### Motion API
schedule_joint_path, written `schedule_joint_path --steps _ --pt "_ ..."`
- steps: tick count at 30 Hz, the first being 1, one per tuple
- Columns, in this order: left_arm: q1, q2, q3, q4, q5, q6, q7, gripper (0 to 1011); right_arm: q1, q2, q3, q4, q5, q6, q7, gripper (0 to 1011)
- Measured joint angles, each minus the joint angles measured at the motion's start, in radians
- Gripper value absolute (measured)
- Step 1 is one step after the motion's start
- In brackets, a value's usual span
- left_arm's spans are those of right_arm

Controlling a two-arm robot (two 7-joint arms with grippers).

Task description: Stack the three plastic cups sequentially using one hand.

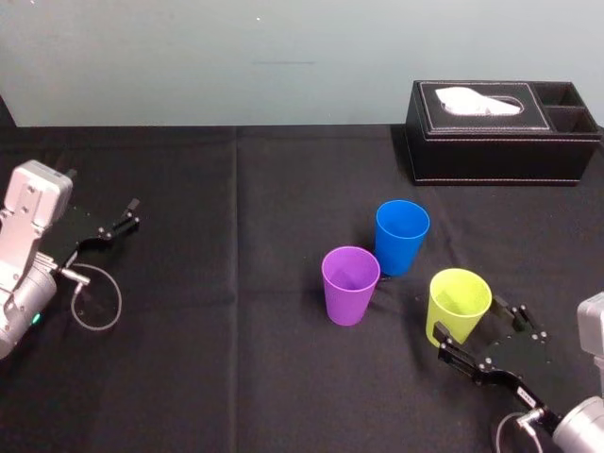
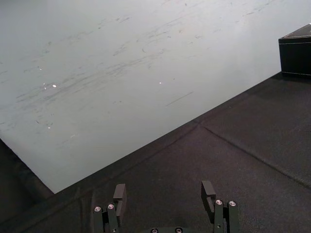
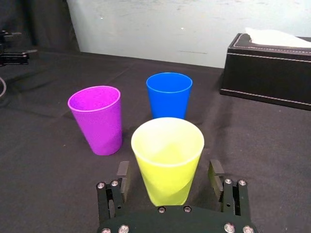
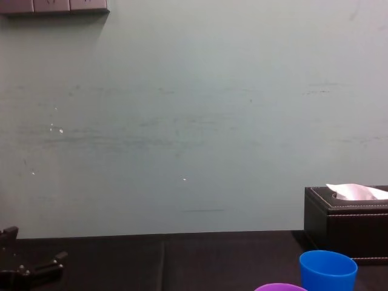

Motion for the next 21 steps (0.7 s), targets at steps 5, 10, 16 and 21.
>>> schedule_joint_path --steps 5,10,16,21 --pt "0.0 0.0 0.0 0.0 0.0 0.0 0.0 1011 0.015 -0.024 -0.003 0.014 -0.019 0.0 -0.007 1003" --pt "0.0 0.0 0.0 0.0 0.0 0.0 0.0 1011 0.033 -0.045 -0.009 0.029 -0.036 0.0 -0.001 1003" --pt "0.0 0.0 0.0 0.0 0.0 0.0 0.0 1011 0.05 -0.067 -0.012 0.04 -0.05 0.003 0.003 1003" --pt "0.0 0.0 0.0 0.0 0.0 0.0 0.0 1011 0.063 -0.089 -0.009 0.049 -0.065 0.007 0.003 1003"
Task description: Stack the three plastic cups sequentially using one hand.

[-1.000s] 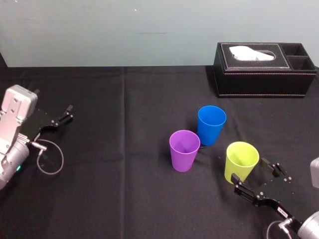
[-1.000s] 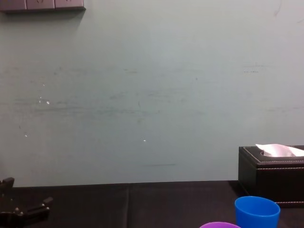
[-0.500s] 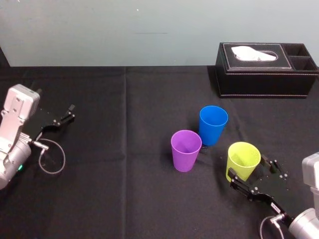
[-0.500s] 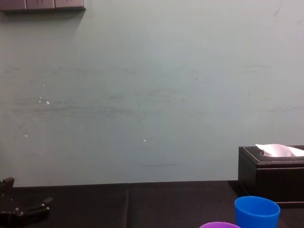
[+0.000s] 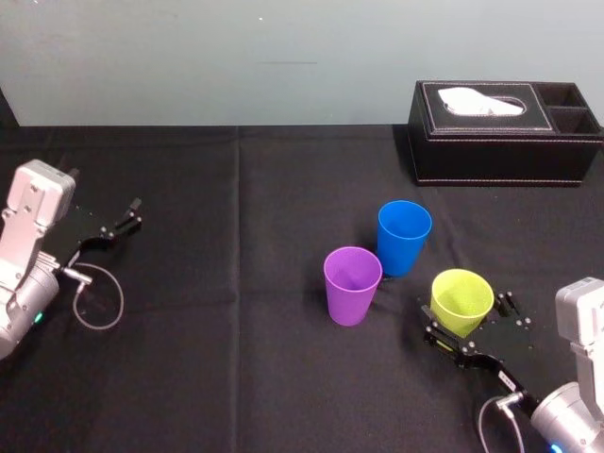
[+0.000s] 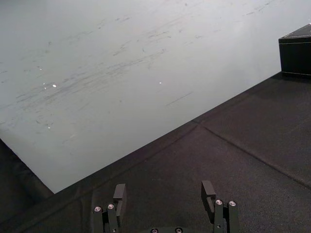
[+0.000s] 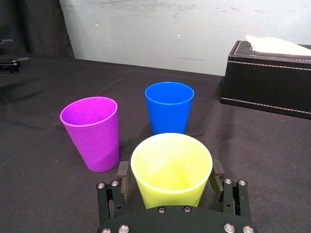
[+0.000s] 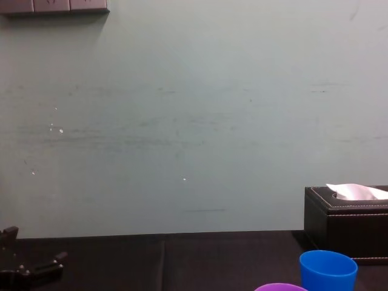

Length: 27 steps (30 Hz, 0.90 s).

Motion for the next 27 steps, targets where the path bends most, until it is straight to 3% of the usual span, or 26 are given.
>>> schedule_joint_path --steps 27 --pt "0.0 0.0 0.0 0.0 0.0 0.0 0.0 1011 0.028 -0.082 0.034 0.06 -0.051 -0.019 0.029 1003"
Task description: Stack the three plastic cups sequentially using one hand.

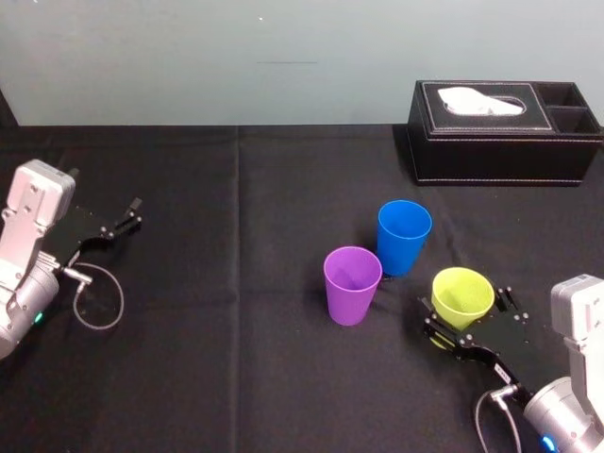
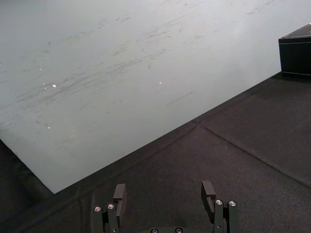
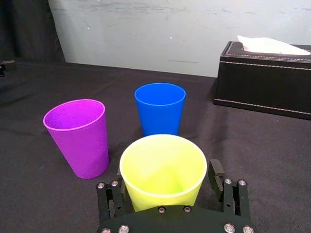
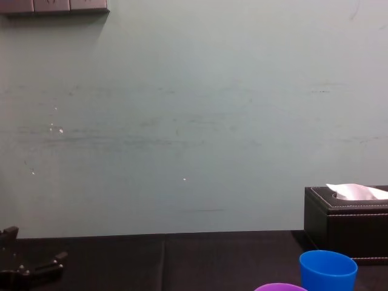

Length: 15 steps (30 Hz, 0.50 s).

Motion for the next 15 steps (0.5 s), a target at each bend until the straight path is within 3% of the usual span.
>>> schedule_joint_path --steps 15 --pt "0.0 0.0 0.0 0.0 0.0 0.0 0.0 1011 0.006 -0.032 0.025 0.015 0.002 -0.02 0.053 1003"
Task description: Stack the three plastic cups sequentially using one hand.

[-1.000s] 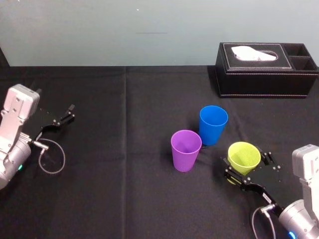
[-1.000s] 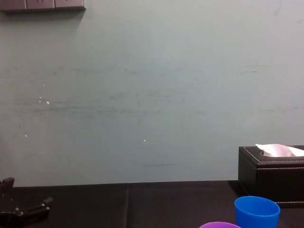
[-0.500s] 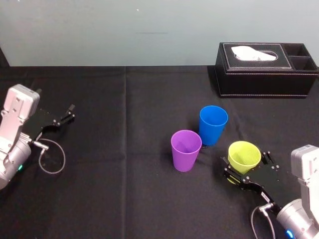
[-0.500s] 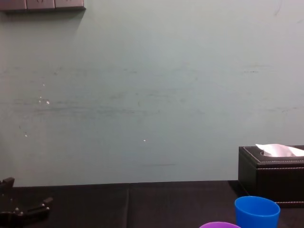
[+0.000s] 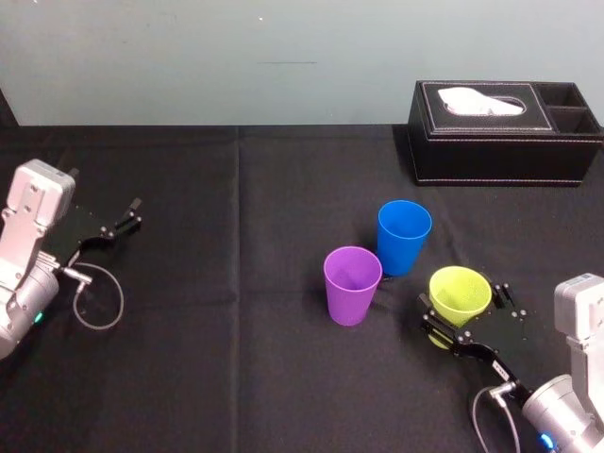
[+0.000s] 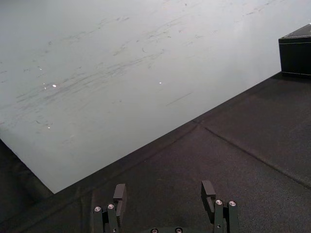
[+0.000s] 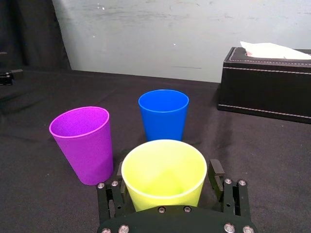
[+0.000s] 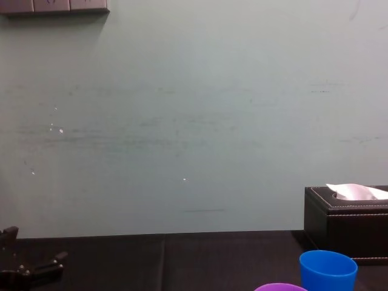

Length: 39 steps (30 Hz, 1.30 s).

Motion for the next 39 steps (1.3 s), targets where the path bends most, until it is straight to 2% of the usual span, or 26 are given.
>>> schedule_joint_path --steps 19,30,39 --pt "0.0 0.0 0.0 0.0 0.0 0.0 0.0 1011 -0.008 -0.037 0.026 -0.006 -0.042 0.012 0.01 1003" --pt "0.0 0.0 0.0 0.0 0.0 0.0 0.0 1011 -0.008 -0.038 0.027 -0.007 -0.045 0.013 0.006 1003" --pt "0.0 0.0 0.0 0.0 0.0 0.0 0.0 1011 -0.008 -0.037 0.026 -0.007 -0.044 0.013 0.005 801"
